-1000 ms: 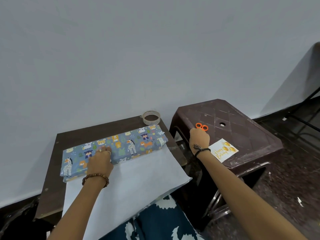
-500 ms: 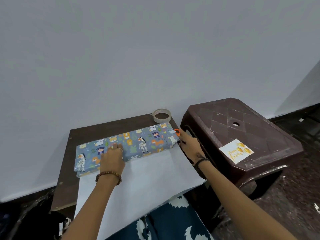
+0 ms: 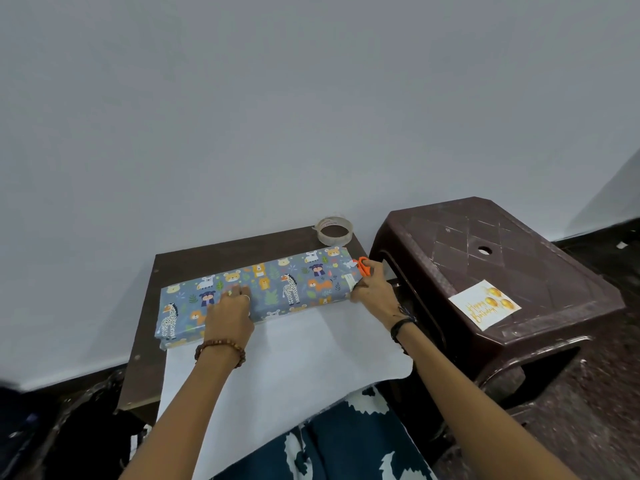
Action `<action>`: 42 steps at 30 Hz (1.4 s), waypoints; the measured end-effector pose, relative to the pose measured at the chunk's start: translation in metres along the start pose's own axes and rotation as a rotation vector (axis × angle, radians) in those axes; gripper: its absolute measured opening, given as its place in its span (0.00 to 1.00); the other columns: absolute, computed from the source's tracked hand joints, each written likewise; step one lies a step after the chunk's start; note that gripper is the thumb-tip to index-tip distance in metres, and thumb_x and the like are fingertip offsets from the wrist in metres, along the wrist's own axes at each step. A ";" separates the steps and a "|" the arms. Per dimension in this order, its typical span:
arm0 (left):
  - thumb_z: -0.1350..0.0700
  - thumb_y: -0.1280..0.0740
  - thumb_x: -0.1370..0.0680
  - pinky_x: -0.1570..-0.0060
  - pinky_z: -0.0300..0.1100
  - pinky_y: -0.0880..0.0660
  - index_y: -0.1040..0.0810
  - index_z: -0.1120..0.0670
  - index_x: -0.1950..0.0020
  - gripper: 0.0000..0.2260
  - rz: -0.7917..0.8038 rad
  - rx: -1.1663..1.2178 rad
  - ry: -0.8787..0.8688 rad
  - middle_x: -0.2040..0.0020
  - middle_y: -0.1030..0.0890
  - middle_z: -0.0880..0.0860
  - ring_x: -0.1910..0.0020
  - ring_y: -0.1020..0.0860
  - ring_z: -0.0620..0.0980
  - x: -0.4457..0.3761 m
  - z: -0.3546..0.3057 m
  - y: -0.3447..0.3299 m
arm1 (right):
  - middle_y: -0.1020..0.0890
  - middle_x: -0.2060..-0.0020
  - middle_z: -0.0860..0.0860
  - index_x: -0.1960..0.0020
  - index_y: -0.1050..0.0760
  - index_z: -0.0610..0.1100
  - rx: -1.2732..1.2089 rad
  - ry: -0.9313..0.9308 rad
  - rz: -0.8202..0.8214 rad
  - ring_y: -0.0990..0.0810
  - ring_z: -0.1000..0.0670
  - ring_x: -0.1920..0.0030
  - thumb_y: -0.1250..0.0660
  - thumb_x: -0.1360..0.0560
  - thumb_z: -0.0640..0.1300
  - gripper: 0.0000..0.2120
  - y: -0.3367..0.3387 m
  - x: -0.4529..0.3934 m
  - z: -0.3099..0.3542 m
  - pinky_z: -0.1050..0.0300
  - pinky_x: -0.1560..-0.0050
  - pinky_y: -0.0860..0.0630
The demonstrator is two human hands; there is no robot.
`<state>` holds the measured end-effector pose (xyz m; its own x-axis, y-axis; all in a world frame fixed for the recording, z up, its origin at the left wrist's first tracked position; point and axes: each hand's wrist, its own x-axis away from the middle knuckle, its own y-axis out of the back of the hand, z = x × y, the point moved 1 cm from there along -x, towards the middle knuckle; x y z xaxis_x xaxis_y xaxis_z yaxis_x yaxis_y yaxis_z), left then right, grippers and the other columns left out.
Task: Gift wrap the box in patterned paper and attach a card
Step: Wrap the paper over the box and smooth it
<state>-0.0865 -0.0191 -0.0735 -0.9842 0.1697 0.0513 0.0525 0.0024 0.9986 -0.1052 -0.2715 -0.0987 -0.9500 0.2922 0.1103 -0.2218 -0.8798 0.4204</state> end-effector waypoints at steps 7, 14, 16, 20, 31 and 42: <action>0.58 0.39 0.21 0.37 0.48 0.30 0.38 0.56 0.30 0.20 0.005 0.014 0.043 0.30 0.34 0.54 0.33 0.32 0.54 0.008 0.032 0.002 | 0.21 0.59 0.40 0.32 0.41 0.37 -0.002 0.001 0.108 0.22 0.45 0.56 0.36 0.30 0.28 0.29 -0.023 -0.010 0.011 0.51 0.52 0.25; 0.59 0.40 0.21 0.30 0.52 0.42 0.43 0.57 0.27 0.23 -0.030 -0.003 0.081 0.26 0.41 0.55 0.27 0.43 0.55 0.014 0.024 -0.007 | 0.21 0.49 0.45 0.43 0.25 0.41 0.542 0.238 -0.240 0.24 0.44 0.47 0.41 0.27 0.35 0.14 -0.006 -0.037 0.060 0.52 0.54 0.25; 0.58 0.41 0.21 0.29 0.52 0.44 0.45 0.56 0.26 0.24 -0.043 -0.021 0.082 0.25 0.43 0.54 0.26 0.44 0.54 0.013 0.025 -0.009 | 0.21 0.47 0.43 0.41 0.25 0.40 0.618 0.308 -0.212 0.28 0.42 0.42 0.42 0.26 0.35 0.15 -0.007 -0.058 0.071 0.50 0.50 0.27; 0.58 0.42 0.21 0.28 0.54 0.46 0.48 0.57 0.25 0.26 -0.042 -0.012 0.092 0.24 0.45 0.55 0.25 0.46 0.55 0.013 0.025 -0.014 | 0.22 0.46 0.42 0.40 0.26 0.39 0.803 0.315 -0.088 0.31 0.42 0.40 0.39 0.25 0.42 0.15 -0.015 -0.100 0.078 0.49 0.45 0.29; 0.56 0.42 0.20 0.28 0.54 0.49 0.51 0.56 0.24 0.28 -0.035 -0.009 0.107 0.23 0.48 0.55 0.24 0.49 0.54 0.013 0.027 -0.017 | 0.20 0.54 0.43 0.53 0.23 0.38 0.866 0.323 -0.150 0.28 0.42 0.45 0.41 0.23 0.45 0.13 -0.036 -0.111 0.070 0.52 0.50 0.33; 0.58 0.41 0.21 0.28 0.54 0.48 0.48 0.57 0.24 0.27 -0.031 0.013 0.091 0.24 0.46 0.55 0.25 0.48 0.54 0.015 0.025 -0.008 | 0.21 0.61 0.47 0.57 0.19 0.44 0.732 0.267 -0.265 0.27 0.44 0.51 0.35 0.29 0.40 0.06 0.028 0.034 0.032 0.53 0.55 0.26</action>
<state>-0.0971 0.0083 -0.0808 -0.9966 0.0791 0.0219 0.0235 0.0196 0.9995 -0.1367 -0.2744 -0.0543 -0.9271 0.2756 -0.2542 -0.3341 -0.2996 0.8937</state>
